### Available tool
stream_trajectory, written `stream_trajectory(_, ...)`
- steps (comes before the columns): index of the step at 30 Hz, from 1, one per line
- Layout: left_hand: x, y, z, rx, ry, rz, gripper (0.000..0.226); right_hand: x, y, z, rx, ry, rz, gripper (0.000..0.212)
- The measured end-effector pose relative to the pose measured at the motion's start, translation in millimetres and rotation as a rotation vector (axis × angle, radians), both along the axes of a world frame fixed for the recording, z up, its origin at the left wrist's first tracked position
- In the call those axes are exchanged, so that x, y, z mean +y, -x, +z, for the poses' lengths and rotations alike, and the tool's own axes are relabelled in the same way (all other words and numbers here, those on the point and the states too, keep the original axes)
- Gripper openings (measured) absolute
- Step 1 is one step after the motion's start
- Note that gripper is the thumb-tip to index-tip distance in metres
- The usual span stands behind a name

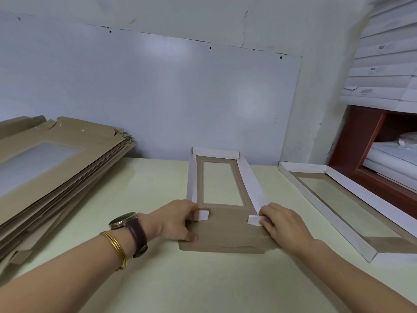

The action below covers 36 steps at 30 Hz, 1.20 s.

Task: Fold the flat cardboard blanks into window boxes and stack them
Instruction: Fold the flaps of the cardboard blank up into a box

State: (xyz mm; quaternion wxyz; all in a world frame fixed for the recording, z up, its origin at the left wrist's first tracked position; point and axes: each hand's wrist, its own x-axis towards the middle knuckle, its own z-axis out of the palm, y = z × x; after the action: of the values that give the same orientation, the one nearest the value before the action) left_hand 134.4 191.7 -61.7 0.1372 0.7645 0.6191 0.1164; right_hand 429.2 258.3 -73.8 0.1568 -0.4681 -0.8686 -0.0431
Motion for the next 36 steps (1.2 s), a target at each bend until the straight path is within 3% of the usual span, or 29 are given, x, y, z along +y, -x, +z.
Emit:
stream_trajectory(4, -1.5, -0.6, -1.9, 0.053, -0.014, -0.012, 0.037, 0.1, -2.0, 0.8, -0.104, -0.040, 0.044, 0.023)
stream_trajectory(7, -4.3, 1.5, -0.3, 0.090, 0.030, -0.043, 0.061, -3.7, -9.6, 3.2, -0.084, 0.030, 0.116, 0.035)
stream_trajectory(12, -6.2, 0.7, 4.2, 0.218, 0.081, -0.077, 0.076, -9.5, -21.6, 5.6, -0.122, 0.224, 0.146, 0.090)
stream_trajectory(14, -6.4, -1.3, 5.2, 0.223, 0.085, -0.073, 0.076, -9.6, -23.0, 4.2, -0.138, 0.238, 0.162, 0.095)
stream_trajectory(23, -4.6, -2.7, 2.1, 0.249, 0.018, -0.040, 0.030, 0.0, -23.6, -1.3, -0.106, 0.177, 0.166, 0.050)
stream_trajectory(27, -0.4, -2.1, -1.4, 0.171, -0.045, -0.018, 0.012, 10.3, -24.2, -1.4, -0.037, 0.106, 0.196, 0.028)
stream_trajectory(32, 2.1, -3.3, -0.2, 0.076, -0.093, 0.033, 0.039, 17.7, -19.0, 4.5, 0.035, 0.154, 0.111, 0.015)
stream_trajectory(36, 4.9, -1.3, 2.3, -0.040, -0.090, 0.052, 0.017, 23.3, -15.3, 9.5, 0.068, 0.209, 0.060, 0.009)
